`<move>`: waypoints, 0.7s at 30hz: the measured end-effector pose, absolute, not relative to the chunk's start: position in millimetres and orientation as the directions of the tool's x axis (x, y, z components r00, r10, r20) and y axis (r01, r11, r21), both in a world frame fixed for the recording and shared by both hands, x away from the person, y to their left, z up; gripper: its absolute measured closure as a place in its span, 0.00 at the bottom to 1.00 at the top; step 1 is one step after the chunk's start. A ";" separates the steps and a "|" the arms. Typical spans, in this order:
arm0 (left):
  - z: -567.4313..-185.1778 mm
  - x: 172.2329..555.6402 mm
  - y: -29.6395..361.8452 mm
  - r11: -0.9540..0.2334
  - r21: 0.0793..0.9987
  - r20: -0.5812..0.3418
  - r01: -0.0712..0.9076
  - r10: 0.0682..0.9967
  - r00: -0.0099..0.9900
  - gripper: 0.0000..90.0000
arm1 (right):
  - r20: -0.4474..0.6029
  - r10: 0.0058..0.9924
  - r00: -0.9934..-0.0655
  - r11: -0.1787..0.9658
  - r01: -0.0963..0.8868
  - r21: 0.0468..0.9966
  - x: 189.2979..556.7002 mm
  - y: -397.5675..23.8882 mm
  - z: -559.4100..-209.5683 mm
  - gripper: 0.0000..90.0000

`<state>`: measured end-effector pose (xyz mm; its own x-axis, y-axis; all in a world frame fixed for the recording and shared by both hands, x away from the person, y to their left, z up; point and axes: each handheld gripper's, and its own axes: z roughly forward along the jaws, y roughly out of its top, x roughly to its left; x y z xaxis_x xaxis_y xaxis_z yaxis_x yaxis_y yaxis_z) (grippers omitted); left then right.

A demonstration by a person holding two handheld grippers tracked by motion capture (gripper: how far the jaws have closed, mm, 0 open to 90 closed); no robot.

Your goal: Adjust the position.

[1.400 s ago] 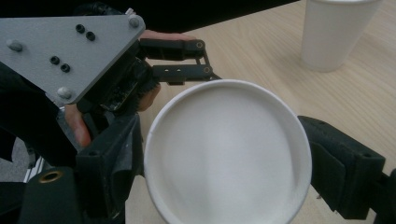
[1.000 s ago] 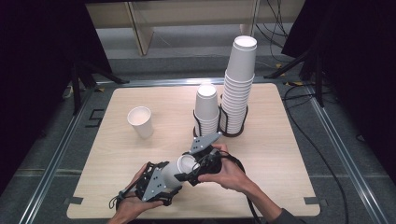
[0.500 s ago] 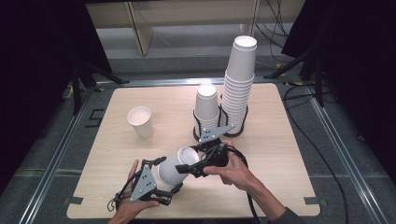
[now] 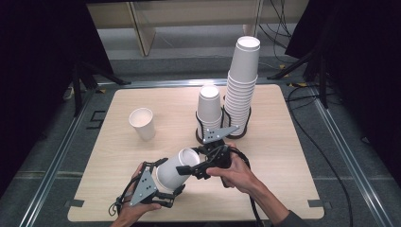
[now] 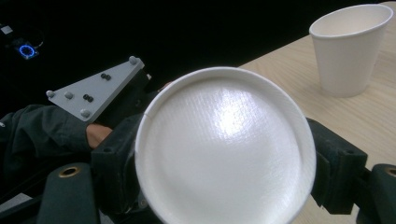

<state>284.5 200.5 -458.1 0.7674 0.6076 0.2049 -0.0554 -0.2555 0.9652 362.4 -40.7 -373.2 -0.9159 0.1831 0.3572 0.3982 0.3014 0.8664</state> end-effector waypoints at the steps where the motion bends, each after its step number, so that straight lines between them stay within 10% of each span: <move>1: -458.8 285.3 199.8 -0.238 0.969 0.196 -0.059 0.607 0.770 0.04 | 0.370 0.186 -0.910 0.305 0.412 0.859 362.2 -41.6 -372.8 0.27; 11: -455.8 288.2 203.3 -0.254 0.967 0.170 -0.017 0.593 0.787 0.12 | 0.373 0.210 -0.904 0.322 0.424 0.846 363.4 -42.6 -373.8 0.23; 21: -457.2 291.2 202.8 -0.390 0.920 0.203 0.040 0.561 0.803 0.15 | 0.125 0.247 -0.961 0.447 0.227 0.865 359.3 -48.1 -359.2 0.18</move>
